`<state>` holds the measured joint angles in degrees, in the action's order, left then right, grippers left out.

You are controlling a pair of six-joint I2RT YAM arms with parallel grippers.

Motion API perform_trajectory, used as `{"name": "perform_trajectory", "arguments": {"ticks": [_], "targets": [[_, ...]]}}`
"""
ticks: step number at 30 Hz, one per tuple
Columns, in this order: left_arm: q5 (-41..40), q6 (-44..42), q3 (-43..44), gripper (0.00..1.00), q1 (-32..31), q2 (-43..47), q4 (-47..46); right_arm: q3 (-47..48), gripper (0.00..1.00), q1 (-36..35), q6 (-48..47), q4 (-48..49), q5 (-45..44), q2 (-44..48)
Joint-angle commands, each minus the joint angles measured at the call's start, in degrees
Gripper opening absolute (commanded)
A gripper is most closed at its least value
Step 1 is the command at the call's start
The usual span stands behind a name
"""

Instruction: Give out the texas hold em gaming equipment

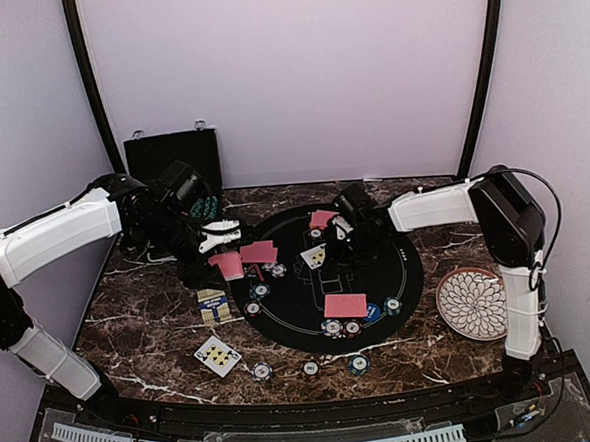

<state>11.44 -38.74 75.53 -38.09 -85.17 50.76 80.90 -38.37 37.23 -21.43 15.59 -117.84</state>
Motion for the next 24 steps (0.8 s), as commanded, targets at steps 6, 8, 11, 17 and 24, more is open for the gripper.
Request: {"name": "perform_trajectory", "arguments": {"ticks": [6,8,11,17,24], "targets": [[0.86,0.15,0.62,0.00,0.16,1.68,1.22,5.27,0.08,-1.72,0.38,0.22,-3.34,-6.33],[0.87,0.21,0.80,0.00,0.13,1.54,1.23,6.84,0.07,-1.84,0.30,-0.33,-3.50,-7.55],[0.93,0.34,0.93,0.00,0.16,1.58,1.19,8.89,0.04,-2.10,0.30,-0.72,-3.51,-9.13],[0.83,0.27,0.85,0.00,0.15,1.66,1.24,12.70,0.00,-2.32,0.48,-1.77,-3.95,-12.27],[0.94,0.33,0.94,0.00,0.15,1.48,1.34,15.72,0.00,-2.95,0.11,-2.88,-3.10,-11.96]]}}
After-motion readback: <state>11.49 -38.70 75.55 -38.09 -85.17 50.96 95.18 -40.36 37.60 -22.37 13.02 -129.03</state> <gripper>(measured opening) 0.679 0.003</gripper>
